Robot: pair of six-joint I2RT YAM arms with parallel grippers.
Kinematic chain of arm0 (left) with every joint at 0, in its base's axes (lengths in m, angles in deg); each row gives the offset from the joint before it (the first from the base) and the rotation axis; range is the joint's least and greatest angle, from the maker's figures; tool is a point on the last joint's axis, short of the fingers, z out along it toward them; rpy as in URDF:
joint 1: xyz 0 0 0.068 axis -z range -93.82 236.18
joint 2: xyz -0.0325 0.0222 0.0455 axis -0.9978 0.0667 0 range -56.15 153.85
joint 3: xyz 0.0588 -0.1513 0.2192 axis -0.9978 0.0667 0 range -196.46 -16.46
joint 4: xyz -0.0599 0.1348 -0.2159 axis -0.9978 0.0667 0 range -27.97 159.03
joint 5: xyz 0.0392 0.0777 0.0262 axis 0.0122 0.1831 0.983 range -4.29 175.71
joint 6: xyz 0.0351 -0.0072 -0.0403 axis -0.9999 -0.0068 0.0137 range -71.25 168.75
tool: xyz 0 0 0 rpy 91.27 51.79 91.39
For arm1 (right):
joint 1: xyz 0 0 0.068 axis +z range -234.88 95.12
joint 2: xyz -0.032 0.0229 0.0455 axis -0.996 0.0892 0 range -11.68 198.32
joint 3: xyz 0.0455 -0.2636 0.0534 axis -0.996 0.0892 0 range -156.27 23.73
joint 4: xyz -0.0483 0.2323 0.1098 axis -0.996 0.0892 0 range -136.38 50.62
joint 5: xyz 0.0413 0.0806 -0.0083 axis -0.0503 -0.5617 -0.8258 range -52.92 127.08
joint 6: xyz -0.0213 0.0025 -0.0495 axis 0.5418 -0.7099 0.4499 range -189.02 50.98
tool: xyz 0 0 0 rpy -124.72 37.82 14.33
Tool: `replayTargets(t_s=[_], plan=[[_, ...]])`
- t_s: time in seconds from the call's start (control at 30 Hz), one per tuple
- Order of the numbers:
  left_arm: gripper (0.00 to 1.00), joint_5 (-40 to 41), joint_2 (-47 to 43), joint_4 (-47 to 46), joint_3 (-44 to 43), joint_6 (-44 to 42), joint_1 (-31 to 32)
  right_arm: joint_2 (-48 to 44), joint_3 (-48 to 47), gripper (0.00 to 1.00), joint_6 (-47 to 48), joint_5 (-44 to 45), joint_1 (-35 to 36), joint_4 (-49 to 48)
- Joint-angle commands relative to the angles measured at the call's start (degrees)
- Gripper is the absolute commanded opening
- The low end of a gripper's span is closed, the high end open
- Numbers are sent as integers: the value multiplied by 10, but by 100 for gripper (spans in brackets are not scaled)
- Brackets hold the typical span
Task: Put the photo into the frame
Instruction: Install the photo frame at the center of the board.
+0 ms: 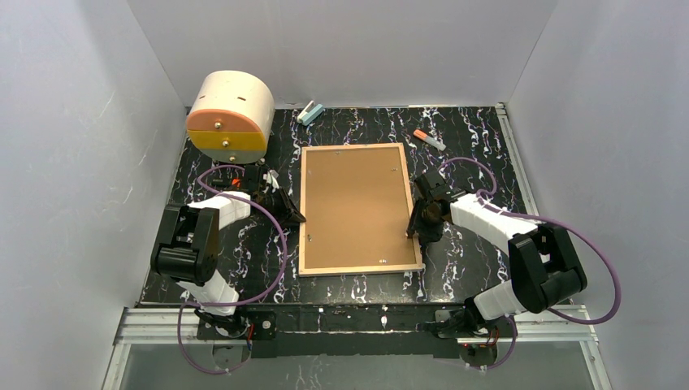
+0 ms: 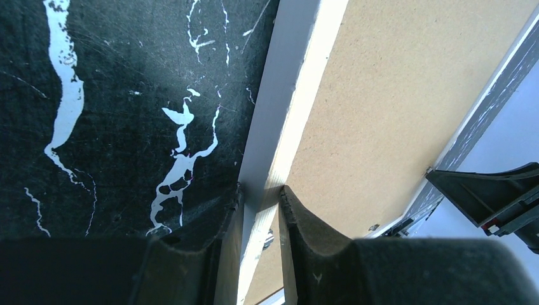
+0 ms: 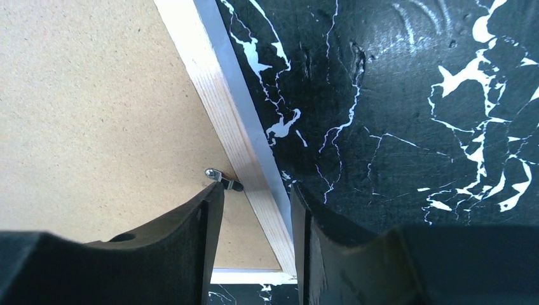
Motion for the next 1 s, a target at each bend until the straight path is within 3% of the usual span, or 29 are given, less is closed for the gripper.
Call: replayTargets(t_s=[0.0, 0.33, 0.57, 0.73, 0.97], plan=[[0, 72, 36, 76, 37, -14, 13, 1, -28, 51, -4, 38, 1, -7], [0, 77, 42, 77, 40, -20, 13, 14, -39, 53, -10, 44, -1, -21], [0, 62, 44, 72, 38, -11, 13, 30, -22, 41, 8, 23, -1, -14], [0, 40, 44, 55, 42, 18, 13, 21, -19, 35, 18, 8, 0, 4], [0, 25, 37, 19, 65, 92, 13, 6, -20, 39, 48, -43, -1, 40]])
